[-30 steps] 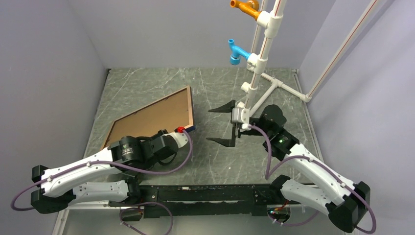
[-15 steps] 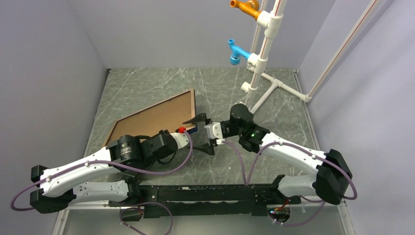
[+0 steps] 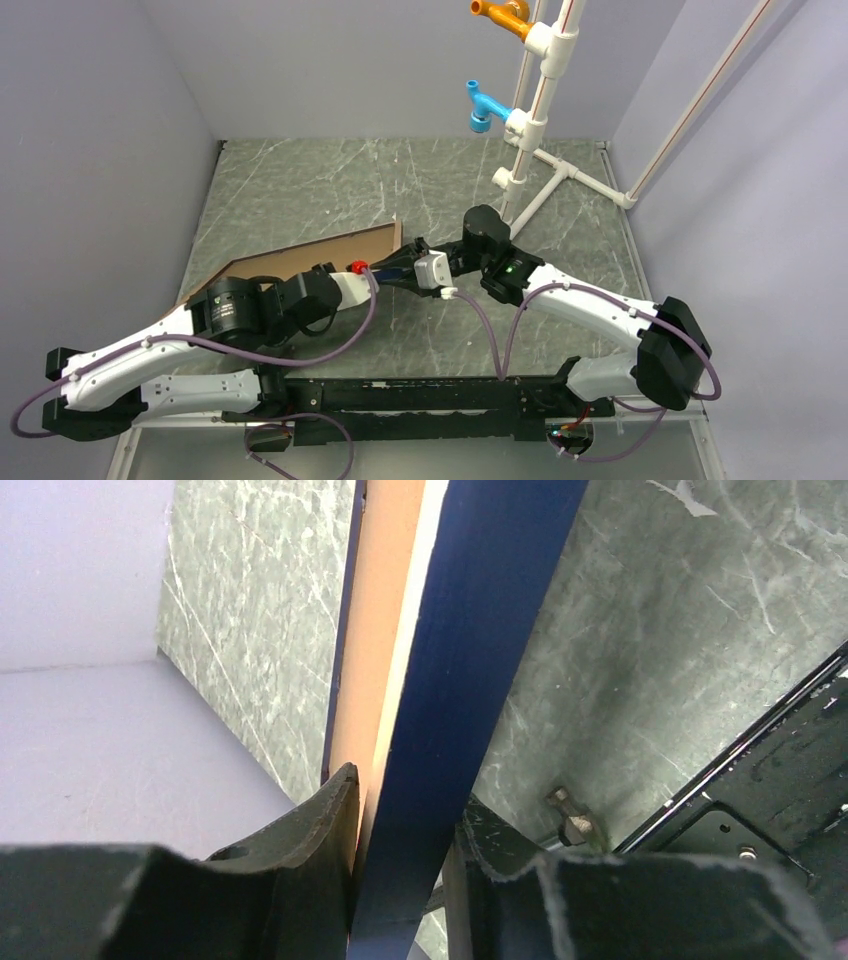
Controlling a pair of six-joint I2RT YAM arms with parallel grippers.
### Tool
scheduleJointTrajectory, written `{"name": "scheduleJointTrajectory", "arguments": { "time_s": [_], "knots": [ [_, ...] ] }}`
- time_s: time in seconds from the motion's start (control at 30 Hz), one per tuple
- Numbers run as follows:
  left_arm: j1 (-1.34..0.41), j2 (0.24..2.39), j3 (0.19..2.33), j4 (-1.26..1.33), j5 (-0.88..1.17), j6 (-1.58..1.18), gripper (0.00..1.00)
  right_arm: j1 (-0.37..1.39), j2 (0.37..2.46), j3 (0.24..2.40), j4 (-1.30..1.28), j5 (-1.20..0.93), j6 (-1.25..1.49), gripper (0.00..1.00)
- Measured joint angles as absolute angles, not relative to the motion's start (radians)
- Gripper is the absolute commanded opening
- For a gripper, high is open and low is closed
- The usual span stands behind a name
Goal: Put the photo into the frame
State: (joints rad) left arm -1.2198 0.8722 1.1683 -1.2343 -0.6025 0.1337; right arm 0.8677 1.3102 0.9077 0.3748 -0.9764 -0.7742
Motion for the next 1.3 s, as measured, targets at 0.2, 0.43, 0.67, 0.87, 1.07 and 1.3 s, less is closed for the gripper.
{"name": "scheduleJointTrajectory", "arguments": {
  "time_s": [0.2, 0.43, 0.67, 0.87, 1.07, 1.3],
  "knots": [
    [-1.217, 0.869, 1.208, -1.127, -0.557, 0.001, 0.9, 0.867, 1.3, 0.912, 0.34, -0.933, -0.709, 0.0],
    [-1.219, 0.852, 1.287, -1.004, -0.55, -0.102, 0.99, 0.852, 1.3, 0.999, 0.282, -0.849, -0.487, 0.0],
    [-1.215, 0.846, 1.302, -0.886, -0.613, -0.172, 0.99, 0.802, 1.3, 1.069, 0.247, -0.838, -0.106, 0.0],
    [-1.208, 0.853, 1.289, -0.855, -0.664, -0.313, 0.99, 0.79, 1.29, 1.078, 0.167, -0.785, 0.197, 0.0],
    [-1.122, 0.826, 1.217, -0.849, -0.616, -0.466, 0.99, 0.721, 1.216, 0.981, 0.111, -0.542, 0.43, 0.0],
    [-0.983, 0.831, 1.053, -0.88, -0.44, -0.589, 0.99, 0.667, 1.149, 0.812, 0.113, -0.299, 0.738, 0.0]
  ]
}}
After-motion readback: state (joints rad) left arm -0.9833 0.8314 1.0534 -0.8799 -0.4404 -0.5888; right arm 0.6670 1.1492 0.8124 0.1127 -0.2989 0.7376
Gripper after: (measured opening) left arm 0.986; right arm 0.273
